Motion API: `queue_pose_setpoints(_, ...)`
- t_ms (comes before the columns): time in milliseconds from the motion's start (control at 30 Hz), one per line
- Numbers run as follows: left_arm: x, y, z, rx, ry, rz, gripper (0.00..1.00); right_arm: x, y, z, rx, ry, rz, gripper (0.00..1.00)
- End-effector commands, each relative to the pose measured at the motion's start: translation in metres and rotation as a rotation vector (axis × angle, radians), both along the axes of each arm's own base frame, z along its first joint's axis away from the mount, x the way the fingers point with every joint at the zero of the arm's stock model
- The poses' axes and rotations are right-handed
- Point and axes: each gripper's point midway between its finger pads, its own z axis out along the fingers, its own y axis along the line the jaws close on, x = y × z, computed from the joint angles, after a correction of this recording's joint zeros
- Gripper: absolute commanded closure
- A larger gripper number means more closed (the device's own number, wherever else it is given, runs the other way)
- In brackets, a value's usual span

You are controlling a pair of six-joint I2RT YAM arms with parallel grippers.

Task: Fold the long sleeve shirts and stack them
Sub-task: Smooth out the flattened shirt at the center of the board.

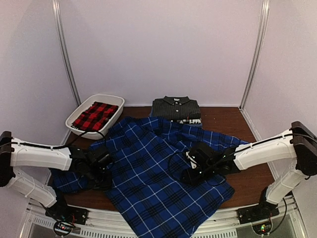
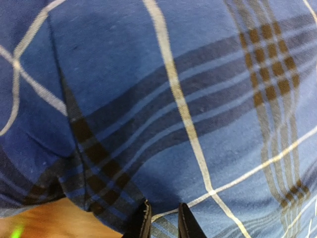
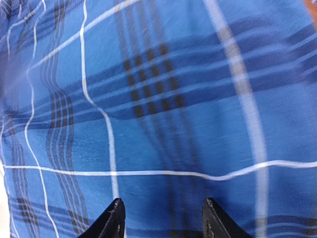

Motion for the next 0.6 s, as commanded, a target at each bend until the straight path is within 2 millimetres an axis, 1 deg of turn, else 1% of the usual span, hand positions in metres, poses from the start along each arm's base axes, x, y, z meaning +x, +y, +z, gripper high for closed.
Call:
queue_pose_setpoints(0,-0.009,0.039,0.005,0.14,0.042,0.043,0.8,0.024,-0.008,0.051,0.035,-0.082,-0.041,0.43)
queue_pose_setpoints(67,0.002,0.035,0.018,0.113,0.009,0.045,0.81,0.047,-0.016,0.068,0.049,-0.125,-0.081,0.4)
queue_pose_setpoints(167,0.022,0.022,0.041,0.082,-0.053,0.022,0.8,0.084,-0.029,0.08,0.061,-0.152,-0.151,0.38)
queue_pose_setpoints(233,0.038,0.01,0.057,0.069,-0.092,-0.002,0.8,0.11,-0.037,0.084,0.075,-0.165,-0.201,0.35)
queue_pose_setpoints(300,0.053,0.001,0.069,0.06,-0.125,-0.023,0.8,0.13,-0.038,0.082,0.082,-0.173,-0.223,0.3)
queue_pose_setpoints(400,0.078,-0.012,0.083,0.038,-0.167,-0.056,0.8,0.156,-0.035,0.072,0.057,-0.172,-0.229,0.26)
queue_pose_setpoints(467,0.092,-0.019,0.089,0.02,-0.188,-0.078,0.8,0.17,-0.032,0.063,0.049,-0.164,-0.236,0.26)
queue_pose_setpoints(567,0.108,-0.032,0.09,-0.005,-0.203,-0.126,0.8,0.188,-0.029,0.052,0.059,-0.139,-0.263,0.27)
